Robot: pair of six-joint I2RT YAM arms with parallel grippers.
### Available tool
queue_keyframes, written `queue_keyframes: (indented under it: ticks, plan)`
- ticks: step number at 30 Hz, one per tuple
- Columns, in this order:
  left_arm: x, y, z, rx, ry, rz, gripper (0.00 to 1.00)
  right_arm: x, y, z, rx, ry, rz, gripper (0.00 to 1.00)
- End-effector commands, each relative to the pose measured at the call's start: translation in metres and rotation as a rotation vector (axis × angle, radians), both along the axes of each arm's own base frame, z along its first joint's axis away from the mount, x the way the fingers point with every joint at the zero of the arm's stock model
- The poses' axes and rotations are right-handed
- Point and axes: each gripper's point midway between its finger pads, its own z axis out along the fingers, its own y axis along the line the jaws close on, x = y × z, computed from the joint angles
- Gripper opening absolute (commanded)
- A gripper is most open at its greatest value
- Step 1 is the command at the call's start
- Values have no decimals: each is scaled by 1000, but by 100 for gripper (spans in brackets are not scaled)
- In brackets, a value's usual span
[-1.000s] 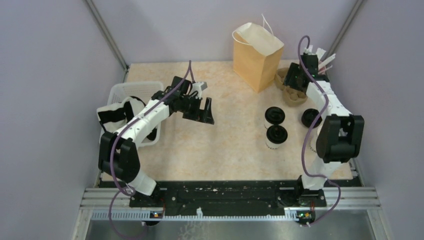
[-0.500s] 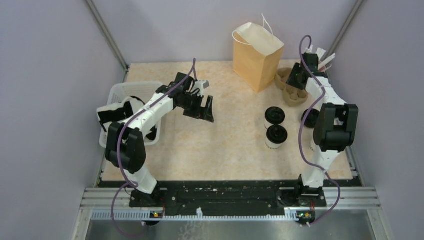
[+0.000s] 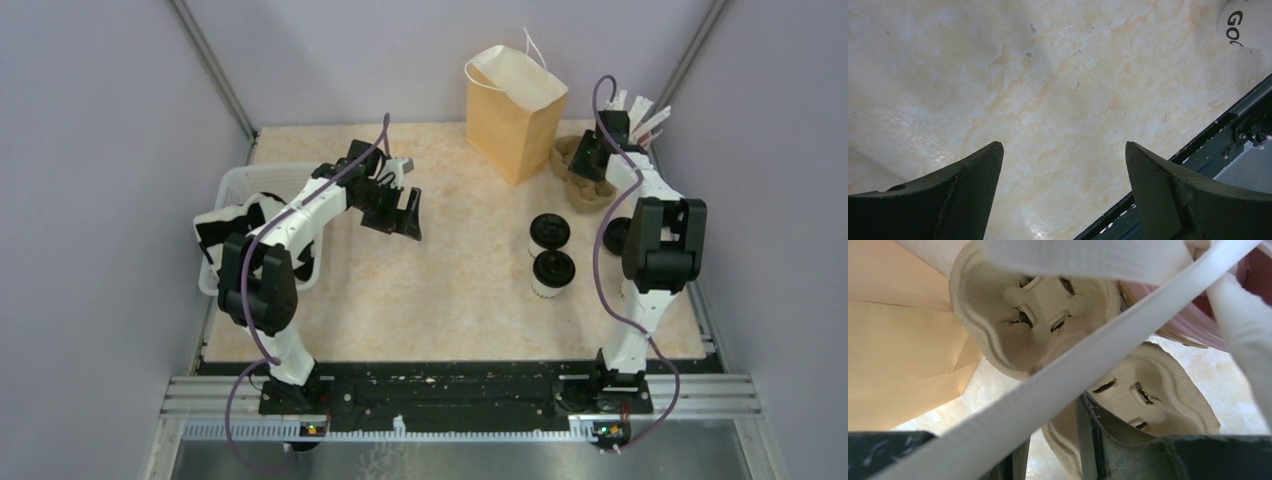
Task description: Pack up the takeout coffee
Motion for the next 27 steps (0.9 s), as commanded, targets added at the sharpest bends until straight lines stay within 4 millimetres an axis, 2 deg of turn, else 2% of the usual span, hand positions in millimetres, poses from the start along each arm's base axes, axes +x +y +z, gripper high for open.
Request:
queue_keyframes:
  ticks: [1,10,13,16,20,24,27]
  plan:
    - [11,-1,8,-15,-37,-21,98,9,1,18,6,-62,4,36]
    - [10,-2,10,-26,-43,-27,98,11,3,14,10,-43,15,29]
    - [10,-3,11,-31,-46,-30,98,7,6,16,-8,-39,31,38]
    - [9,-4,11,-36,-44,-32,98,3,8,21,-7,-46,40,40]
    - [9,-4,10,-40,-42,-35,98,-1,7,15,-11,-36,33,36]
    - [7,-4,11,-41,-42,-37,98,-3,9,9,-7,-21,36,27]
    - [7,-4,11,-43,-41,-36,98,-4,7,7,-18,-14,31,27]
